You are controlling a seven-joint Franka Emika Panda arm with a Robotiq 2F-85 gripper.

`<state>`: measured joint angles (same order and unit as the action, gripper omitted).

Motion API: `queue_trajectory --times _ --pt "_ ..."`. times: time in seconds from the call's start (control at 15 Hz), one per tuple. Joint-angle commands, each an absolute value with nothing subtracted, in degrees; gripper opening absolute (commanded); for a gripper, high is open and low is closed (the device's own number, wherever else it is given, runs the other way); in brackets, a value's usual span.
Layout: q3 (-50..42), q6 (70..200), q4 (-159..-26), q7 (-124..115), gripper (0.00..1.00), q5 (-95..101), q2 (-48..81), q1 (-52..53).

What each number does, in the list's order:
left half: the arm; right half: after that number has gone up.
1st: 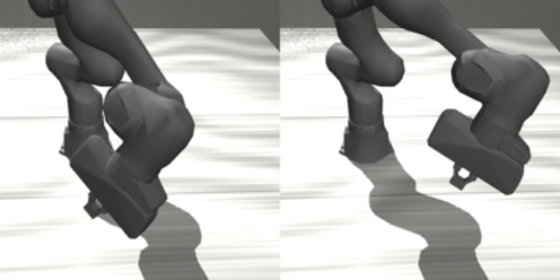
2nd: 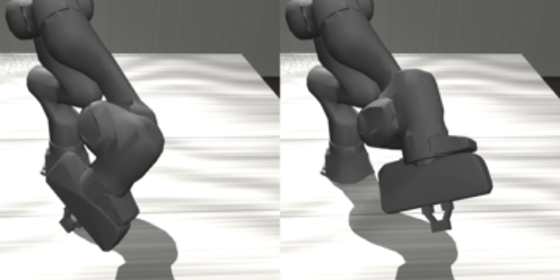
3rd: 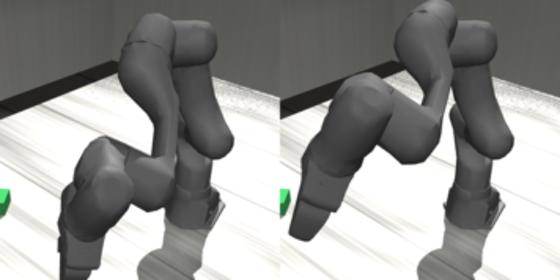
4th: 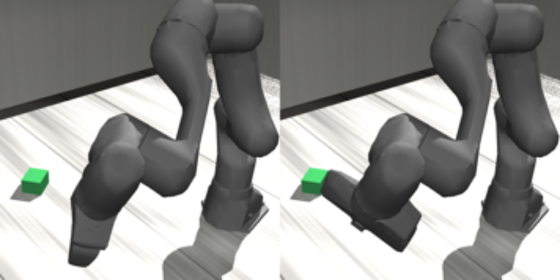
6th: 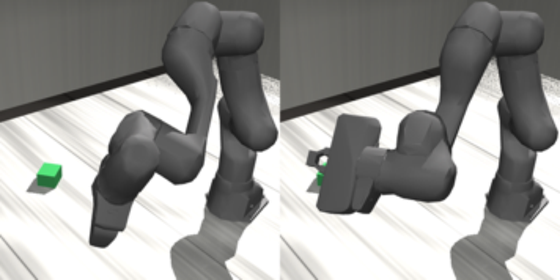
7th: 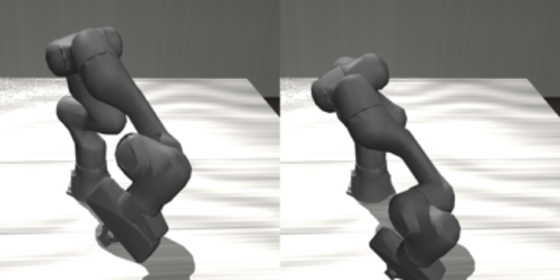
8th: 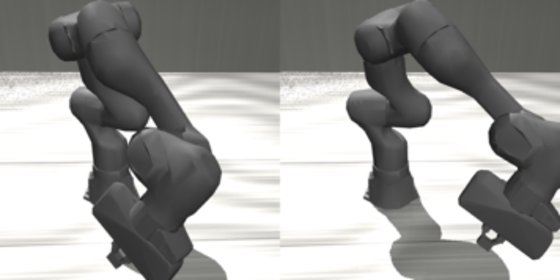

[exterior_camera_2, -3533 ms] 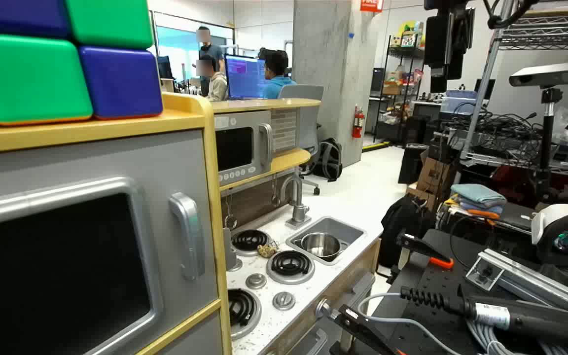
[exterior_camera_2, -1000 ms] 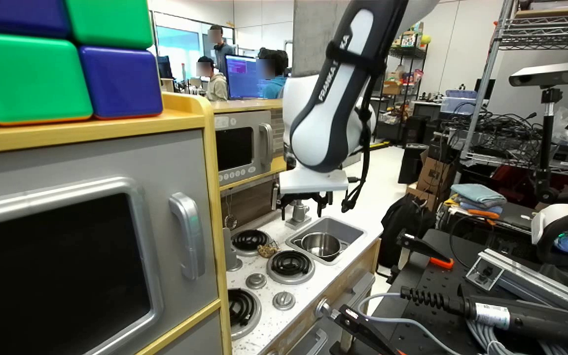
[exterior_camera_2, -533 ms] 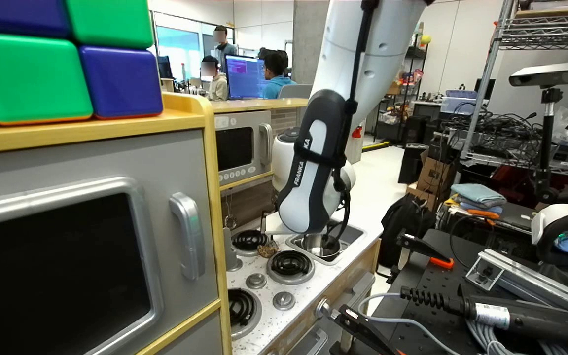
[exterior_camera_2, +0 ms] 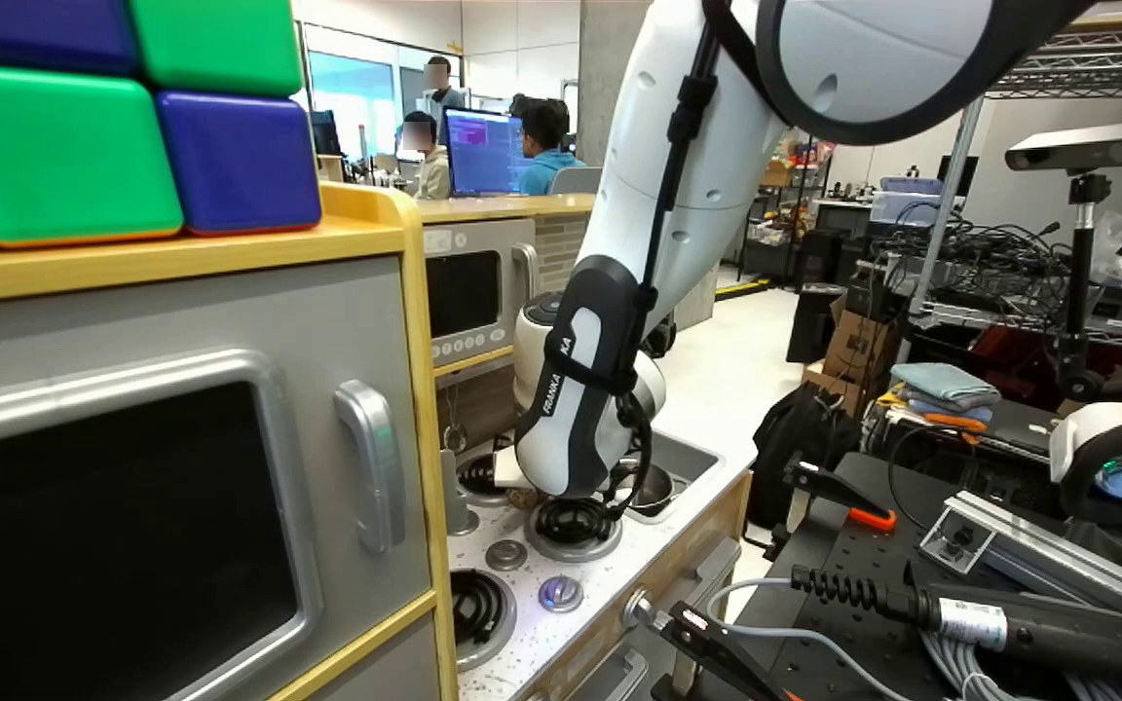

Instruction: Pick up the object from the stove and put it in the pot that is in the sink

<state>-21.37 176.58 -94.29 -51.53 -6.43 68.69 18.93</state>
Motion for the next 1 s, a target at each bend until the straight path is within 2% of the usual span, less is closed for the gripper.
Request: queue_trajectory --times 0.0,0.4,0.53,0.6,0.73,0.93 --pt "-19.56 176.22 -89.5 -49.56 0.58 -8.93 71.1 16.94" --pt "-16.99 174.66 -87.88 -48.95 0.12 -9.62 70.12 14.19" --pt "-16.7 170.25 -88.05 -49.06 0.02 -9.81 68.56 13.17" --pt "-16.65 166.75 -88.41 -49.27 0.05 -9.83 67.36 12.67" --pt "-16.31 160.3 -89.34 -49.06 0.02 -9.54 64.84 10.11" --pt "-17.31 152.97 -88.35 -50.6 0.04 -9.18 63.15 6.35"
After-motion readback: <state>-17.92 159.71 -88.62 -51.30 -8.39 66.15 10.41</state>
